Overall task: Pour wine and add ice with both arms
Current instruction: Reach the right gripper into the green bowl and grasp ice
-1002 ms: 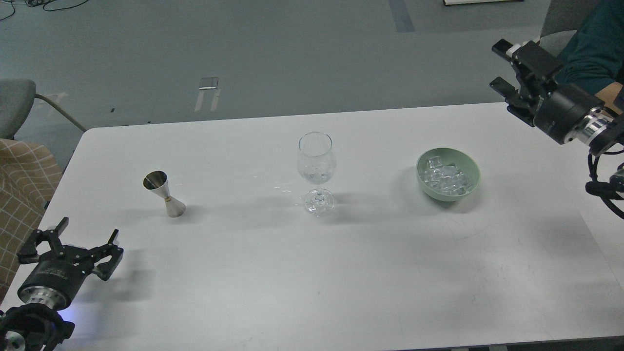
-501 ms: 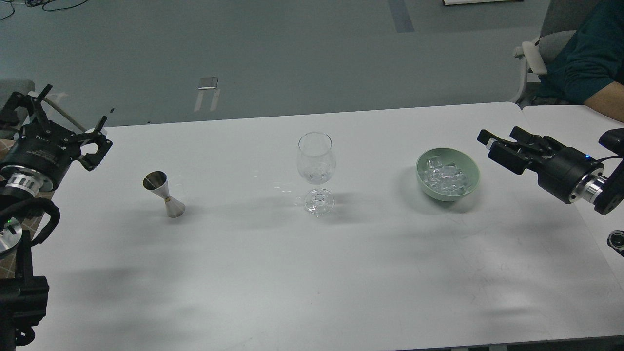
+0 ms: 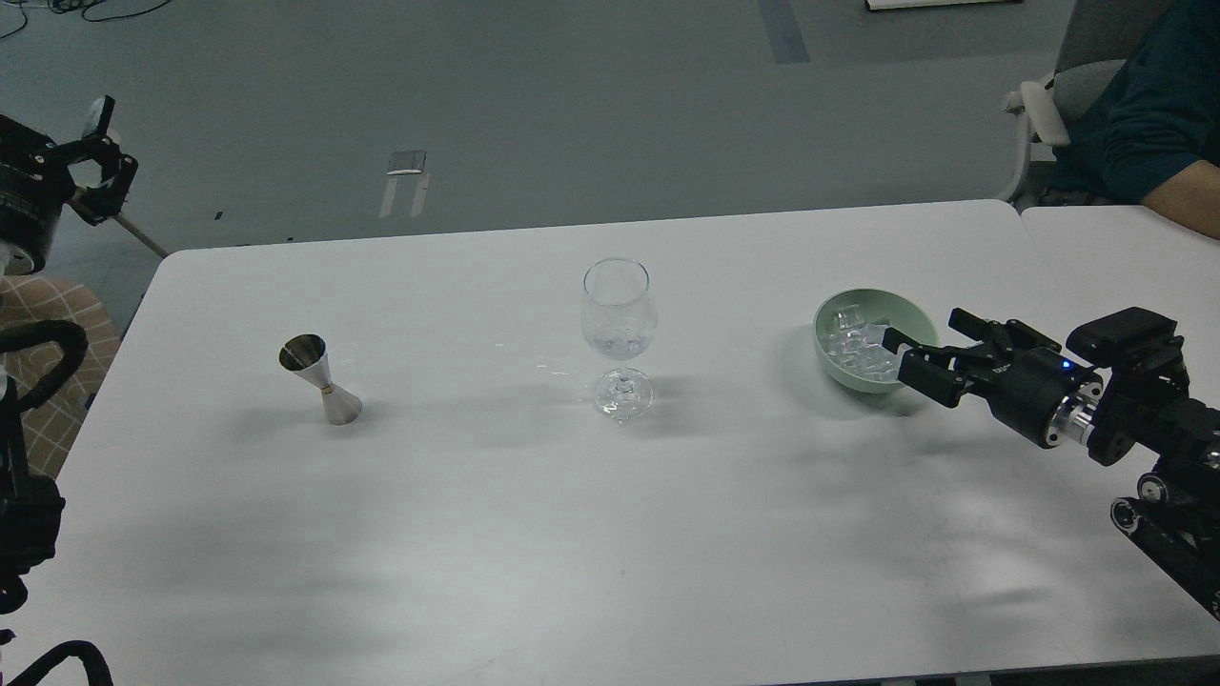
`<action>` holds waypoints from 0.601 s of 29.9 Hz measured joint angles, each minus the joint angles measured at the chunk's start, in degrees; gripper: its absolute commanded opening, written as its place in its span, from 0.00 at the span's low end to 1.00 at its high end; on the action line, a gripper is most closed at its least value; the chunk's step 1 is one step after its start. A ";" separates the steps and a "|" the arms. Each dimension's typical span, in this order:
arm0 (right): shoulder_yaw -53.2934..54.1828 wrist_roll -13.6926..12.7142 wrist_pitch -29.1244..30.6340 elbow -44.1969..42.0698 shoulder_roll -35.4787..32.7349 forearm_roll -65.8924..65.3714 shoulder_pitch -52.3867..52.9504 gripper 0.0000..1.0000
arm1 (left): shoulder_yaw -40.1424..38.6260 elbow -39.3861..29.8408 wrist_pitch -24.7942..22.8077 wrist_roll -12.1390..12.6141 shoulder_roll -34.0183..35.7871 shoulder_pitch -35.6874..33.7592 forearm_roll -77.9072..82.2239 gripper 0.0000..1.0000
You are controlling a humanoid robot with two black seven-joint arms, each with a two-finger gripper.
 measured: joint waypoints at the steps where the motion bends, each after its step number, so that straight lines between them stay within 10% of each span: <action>1: 0.00 -0.01 0.00 -1.14 0.79 -0.66 0.62 0.99 | 0.00 -0.04 0.01 -0.04 -0.02 -0.05 0.03 0.98; 18: -0.09 -1.22 0.75 -6.30 5.11 -5.37 3.25 0.74 | 1.35 -2.47 0.10 -0.16 -0.66 0.75 0.07 0.98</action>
